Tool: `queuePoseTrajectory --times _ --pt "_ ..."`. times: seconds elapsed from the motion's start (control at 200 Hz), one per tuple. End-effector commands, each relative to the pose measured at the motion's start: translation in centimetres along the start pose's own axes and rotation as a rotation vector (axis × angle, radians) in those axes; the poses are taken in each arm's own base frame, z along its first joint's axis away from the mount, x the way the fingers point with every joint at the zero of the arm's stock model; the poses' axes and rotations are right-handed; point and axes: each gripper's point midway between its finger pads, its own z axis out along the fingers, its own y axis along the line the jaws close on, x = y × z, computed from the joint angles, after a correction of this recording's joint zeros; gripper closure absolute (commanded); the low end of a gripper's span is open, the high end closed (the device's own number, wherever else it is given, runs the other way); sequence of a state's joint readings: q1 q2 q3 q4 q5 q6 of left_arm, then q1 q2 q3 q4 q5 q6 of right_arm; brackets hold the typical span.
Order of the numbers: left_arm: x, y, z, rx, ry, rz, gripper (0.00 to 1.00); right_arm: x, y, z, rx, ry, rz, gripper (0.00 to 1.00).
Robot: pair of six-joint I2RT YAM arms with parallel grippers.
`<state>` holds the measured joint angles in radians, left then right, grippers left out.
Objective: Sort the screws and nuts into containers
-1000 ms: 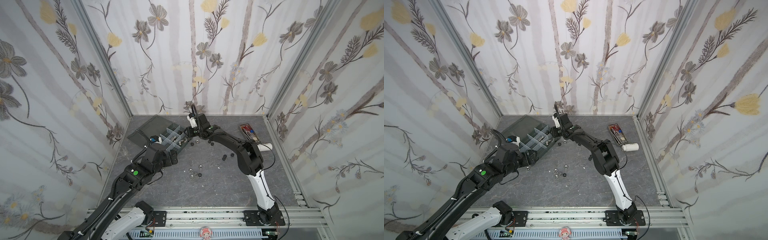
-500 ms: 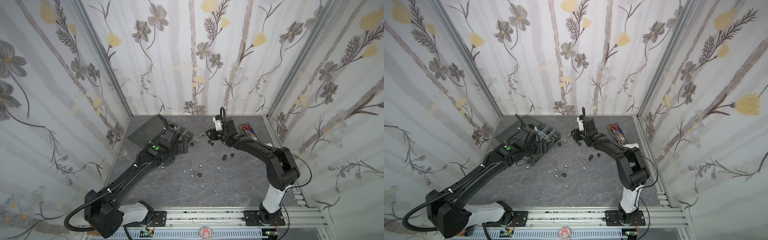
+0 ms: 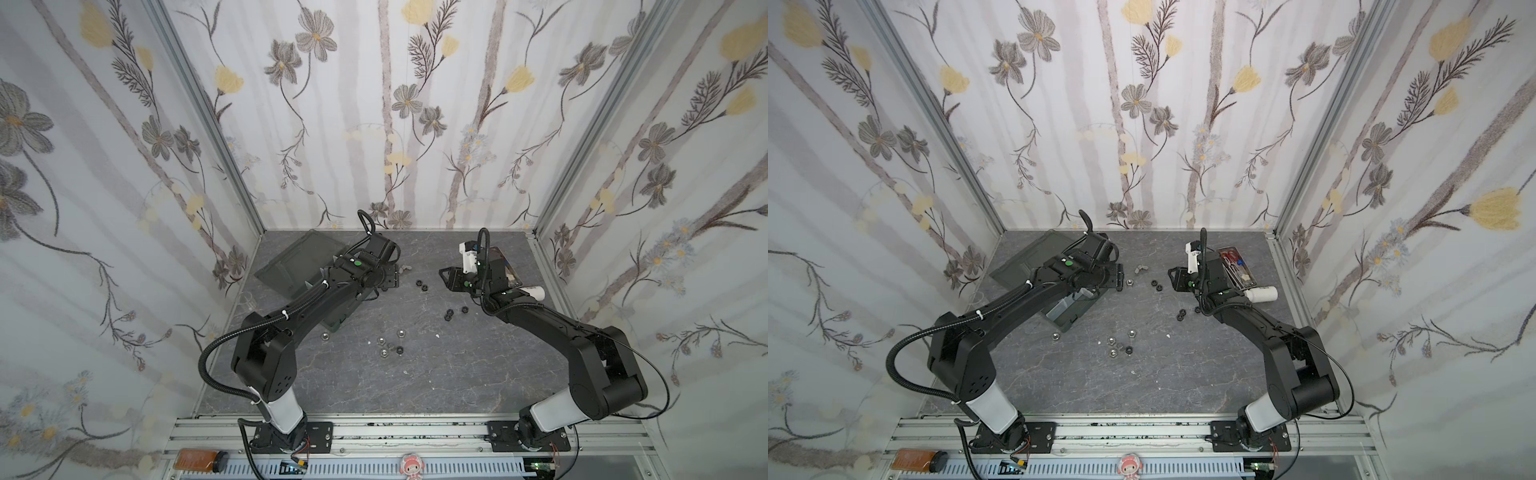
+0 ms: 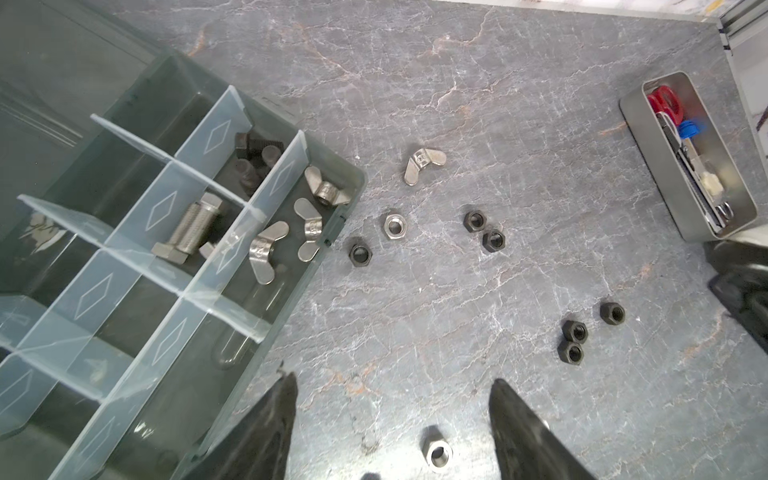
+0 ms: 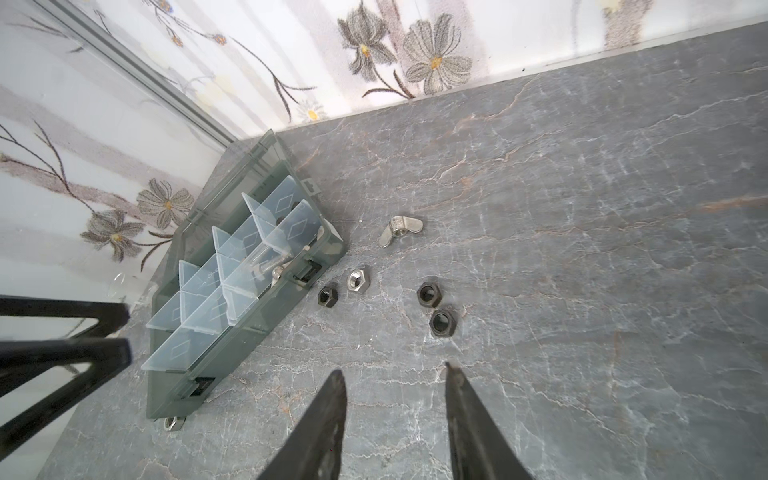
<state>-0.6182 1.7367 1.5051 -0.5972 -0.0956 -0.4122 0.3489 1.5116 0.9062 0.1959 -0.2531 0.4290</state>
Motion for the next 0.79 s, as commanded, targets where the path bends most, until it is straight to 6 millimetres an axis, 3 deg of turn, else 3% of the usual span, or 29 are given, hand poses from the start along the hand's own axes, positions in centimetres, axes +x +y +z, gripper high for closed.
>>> queuePoseTrajectory --times 0.0,0.43,0.585,0.789 --pt "-1.1 -1.0 1.8 0.004 -0.003 0.026 0.32 -1.1 -0.2 -0.9 -0.014 -0.058 0.012 0.59" --pt "-2.7 -3.4 10.2 -0.017 0.019 0.097 0.46 -1.0 -1.1 -3.5 -0.009 -0.081 0.023 0.59" --pt "-3.1 -3.6 12.4 -0.026 0.004 0.111 0.54 -0.9 -1.0 -4.3 -0.014 -0.098 0.03 0.59" --pt "-3.3 -3.6 14.6 -0.042 -0.014 0.146 0.53 -0.9 -0.7 -5.0 -0.022 -0.1 0.03 0.59"
